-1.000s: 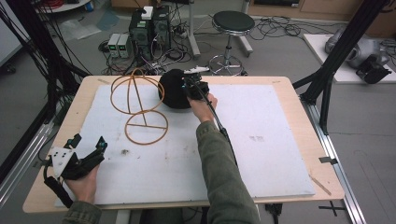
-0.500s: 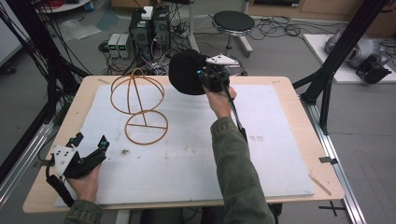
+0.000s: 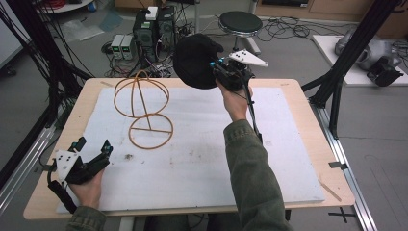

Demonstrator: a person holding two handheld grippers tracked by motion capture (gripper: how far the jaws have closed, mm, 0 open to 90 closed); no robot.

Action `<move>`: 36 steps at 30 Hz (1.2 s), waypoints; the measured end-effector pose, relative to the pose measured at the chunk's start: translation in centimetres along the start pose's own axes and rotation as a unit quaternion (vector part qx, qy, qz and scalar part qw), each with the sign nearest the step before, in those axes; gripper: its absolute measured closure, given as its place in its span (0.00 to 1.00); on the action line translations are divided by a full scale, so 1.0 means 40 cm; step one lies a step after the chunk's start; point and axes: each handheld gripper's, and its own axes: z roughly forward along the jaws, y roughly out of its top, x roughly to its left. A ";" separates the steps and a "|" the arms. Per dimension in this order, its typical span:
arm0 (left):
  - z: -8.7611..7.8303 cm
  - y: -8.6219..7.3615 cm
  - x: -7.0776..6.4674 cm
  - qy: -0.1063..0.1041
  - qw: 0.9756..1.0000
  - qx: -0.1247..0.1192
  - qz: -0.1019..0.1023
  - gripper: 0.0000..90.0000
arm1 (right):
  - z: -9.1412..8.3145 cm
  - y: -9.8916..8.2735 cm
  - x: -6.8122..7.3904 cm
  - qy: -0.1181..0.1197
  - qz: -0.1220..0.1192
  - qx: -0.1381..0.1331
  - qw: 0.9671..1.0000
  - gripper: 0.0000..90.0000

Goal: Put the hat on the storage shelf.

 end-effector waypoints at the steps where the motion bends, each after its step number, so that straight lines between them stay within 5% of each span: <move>1: 0.001 0.000 -0.001 0.001 1.000 -0.001 -0.001 0.21 | -0.003 0.003 0.003 0.003 -0.001 -0.005 1.000 0.97; 13: 0.003 0.000 0.001 0.003 1.000 -0.004 -0.004 0.21 | -0.010 0.040 0.085 0.067 -0.005 -0.035 0.997 0.97; 23: 0.002 0.002 0.002 0.004 1.000 -0.005 -0.004 0.20 | 0.008 0.085 0.198 0.156 -0.029 -0.031 0.987 0.97; 36: 0.004 0.001 0.005 0.006 1.000 -0.005 -0.008 0.20 | 0.048 0.076 0.279 0.199 -0.040 -0.010 0.979 0.97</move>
